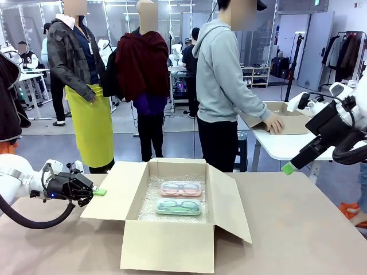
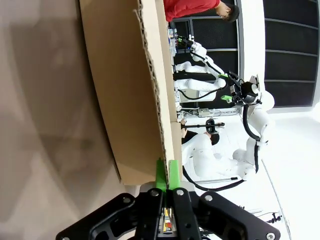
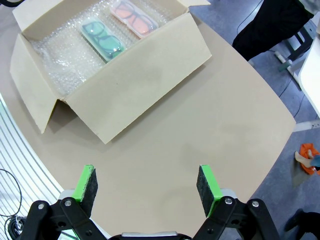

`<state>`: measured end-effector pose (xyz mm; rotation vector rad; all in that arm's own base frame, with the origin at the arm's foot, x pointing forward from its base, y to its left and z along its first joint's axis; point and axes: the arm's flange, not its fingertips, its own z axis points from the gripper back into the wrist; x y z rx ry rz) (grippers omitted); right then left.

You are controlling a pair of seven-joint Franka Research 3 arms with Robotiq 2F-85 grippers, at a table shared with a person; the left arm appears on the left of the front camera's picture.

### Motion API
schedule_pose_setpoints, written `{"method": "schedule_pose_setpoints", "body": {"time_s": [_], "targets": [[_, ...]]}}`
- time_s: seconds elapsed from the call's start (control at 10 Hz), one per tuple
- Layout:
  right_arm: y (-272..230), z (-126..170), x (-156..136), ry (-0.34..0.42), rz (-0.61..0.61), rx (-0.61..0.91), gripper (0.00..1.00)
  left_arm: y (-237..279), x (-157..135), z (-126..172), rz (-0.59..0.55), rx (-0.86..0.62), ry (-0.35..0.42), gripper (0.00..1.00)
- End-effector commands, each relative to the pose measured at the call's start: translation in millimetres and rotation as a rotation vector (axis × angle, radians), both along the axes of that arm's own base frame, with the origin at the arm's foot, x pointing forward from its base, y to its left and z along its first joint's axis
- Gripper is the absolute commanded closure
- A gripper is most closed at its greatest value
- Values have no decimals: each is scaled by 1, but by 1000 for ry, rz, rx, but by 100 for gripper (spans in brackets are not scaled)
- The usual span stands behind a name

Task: Pack the glasses set securely to prepare it for shipping.
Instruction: Position the Package Box on the left side of the table.

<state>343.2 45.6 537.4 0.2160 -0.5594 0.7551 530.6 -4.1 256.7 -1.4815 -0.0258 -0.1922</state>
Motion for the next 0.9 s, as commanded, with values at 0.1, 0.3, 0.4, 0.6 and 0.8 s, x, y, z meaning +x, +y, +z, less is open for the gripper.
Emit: {"method": "schedule_pose_setpoints", "body": {"time_s": [0.1,0.3,0.4,0.6,0.8], "targets": [[1,-1,-2,3,1,-4,0,9,2,1,-4,3,-9,98],[1,-1,-2,3,1,-4,0,32,3,2,4,2,-29,98],[1,-1,-2,3,1,-4,0,43,2,2,0,-2,-29,98],[1,-1,-2,3,1,-4,0,69,0,6,-31,10,-13,98],[1,-1,-2,3,1,-4,0,106,-3,11,-33,9,-24,98]]}}
